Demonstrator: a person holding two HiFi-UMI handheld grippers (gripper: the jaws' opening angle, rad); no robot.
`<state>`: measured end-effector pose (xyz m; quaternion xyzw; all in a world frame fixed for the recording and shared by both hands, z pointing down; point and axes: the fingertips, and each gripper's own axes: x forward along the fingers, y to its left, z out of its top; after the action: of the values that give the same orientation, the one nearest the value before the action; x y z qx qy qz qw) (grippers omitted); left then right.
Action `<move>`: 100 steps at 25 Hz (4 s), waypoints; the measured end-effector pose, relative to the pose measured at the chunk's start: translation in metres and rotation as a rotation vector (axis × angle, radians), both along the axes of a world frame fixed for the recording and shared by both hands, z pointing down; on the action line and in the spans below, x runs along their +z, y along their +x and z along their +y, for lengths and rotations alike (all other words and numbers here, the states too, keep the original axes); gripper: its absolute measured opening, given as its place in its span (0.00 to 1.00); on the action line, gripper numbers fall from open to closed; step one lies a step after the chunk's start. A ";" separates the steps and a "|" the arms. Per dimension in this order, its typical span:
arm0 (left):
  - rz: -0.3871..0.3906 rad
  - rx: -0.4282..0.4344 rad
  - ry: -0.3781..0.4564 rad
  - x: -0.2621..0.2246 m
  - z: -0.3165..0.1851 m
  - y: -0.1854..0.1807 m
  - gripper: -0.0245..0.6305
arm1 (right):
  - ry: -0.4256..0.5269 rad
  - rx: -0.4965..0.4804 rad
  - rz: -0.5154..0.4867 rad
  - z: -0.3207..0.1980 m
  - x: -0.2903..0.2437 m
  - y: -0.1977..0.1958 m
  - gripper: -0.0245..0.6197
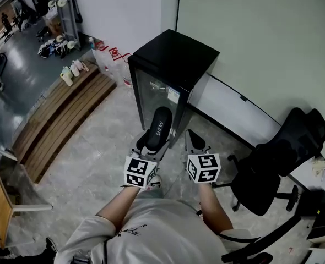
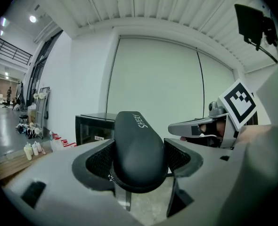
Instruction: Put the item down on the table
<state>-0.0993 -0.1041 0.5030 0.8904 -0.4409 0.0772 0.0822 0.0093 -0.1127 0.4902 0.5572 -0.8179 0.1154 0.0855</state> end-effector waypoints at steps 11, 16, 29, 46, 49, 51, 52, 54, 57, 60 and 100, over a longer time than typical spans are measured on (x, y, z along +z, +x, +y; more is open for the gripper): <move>-0.028 0.034 0.017 -0.076 -0.149 0.018 0.55 | 0.035 -0.045 0.041 -0.137 -0.076 0.015 0.04; -0.041 0.019 0.007 -0.093 -0.208 0.037 0.55 | 0.048 -0.080 0.058 -0.191 -0.099 0.022 0.04; -0.153 -0.007 -0.113 -0.050 -0.328 0.065 0.55 | 0.019 -0.123 0.049 -0.281 -0.084 0.025 0.04; -0.268 0.026 -0.165 -0.014 -0.350 0.080 0.55 | -0.006 -0.140 0.035 -0.308 -0.066 0.030 0.04; -0.278 0.023 -0.170 -0.009 -0.353 0.080 0.55 | -0.011 -0.143 0.042 -0.311 -0.062 0.031 0.04; -0.278 0.023 -0.169 -0.009 -0.354 0.081 0.55 | -0.012 -0.142 0.042 -0.313 -0.062 0.032 0.04; -0.282 0.023 -0.169 -0.008 -0.355 0.081 0.55 | -0.012 -0.142 0.043 -0.314 -0.061 0.032 0.04; -0.291 0.019 -0.169 -0.004 -0.358 0.082 0.55 | -0.012 -0.143 0.046 -0.315 -0.060 0.033 0.04; -0.281 0.006 -0.168 -0.002 -0.360 0.081 0.55 | -0.014 -0.145 0.044 -0.315 -0.059 0.034 0.04; -0.280 0.005 -0.154 -0.002 -0.362 0.083 0.55 | -0.016 -0.147 0.046 -0.315 -0.058 0.035 0.04; -0.193 -0.111 0.019 -0.084 -0.312 0.059 0.10 | 0.021 -0.160 0.052 -0.279 -0.089 0.033 0.04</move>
<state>-0.0405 -0.4157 0.4192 0.8538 -0.4961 0.1539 0.0349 0.0426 -0.3919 0.4013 0.4939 -0.8584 0.0851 0.1095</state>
